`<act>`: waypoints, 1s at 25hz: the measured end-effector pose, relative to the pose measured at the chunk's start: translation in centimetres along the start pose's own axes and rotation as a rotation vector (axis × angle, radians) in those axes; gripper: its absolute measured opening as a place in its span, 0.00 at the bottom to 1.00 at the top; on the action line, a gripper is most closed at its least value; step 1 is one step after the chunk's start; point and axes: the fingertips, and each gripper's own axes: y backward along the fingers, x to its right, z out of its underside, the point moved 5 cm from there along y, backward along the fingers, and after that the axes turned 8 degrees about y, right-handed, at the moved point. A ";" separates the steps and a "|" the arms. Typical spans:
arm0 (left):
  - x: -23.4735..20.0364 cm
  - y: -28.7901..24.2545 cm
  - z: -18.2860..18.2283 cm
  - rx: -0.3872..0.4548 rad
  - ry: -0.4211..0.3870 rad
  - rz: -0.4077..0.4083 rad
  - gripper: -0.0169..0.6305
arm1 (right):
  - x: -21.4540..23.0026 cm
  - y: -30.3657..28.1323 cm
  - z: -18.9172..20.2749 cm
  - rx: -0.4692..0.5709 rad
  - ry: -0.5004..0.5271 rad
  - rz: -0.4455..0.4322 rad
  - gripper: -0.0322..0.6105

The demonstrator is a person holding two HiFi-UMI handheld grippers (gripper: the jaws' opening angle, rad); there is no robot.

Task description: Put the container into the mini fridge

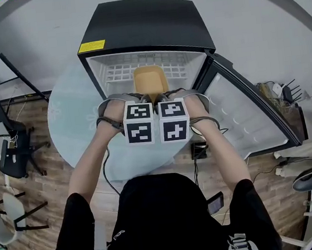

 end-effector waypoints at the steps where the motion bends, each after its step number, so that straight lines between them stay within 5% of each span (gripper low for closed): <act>1: -0.4 -0.1 0.1 -0.001 -0.001 -0.006 0.09 | 0.4 -0.2 0.1 -0.001 -0.003 0.003 0.08; 25: -11.2 -5.8 3.3 0.028 0.063 -0.064 0.09 | 10.2 -6.5 3.6 -0.042 -0.072 0.058 0.08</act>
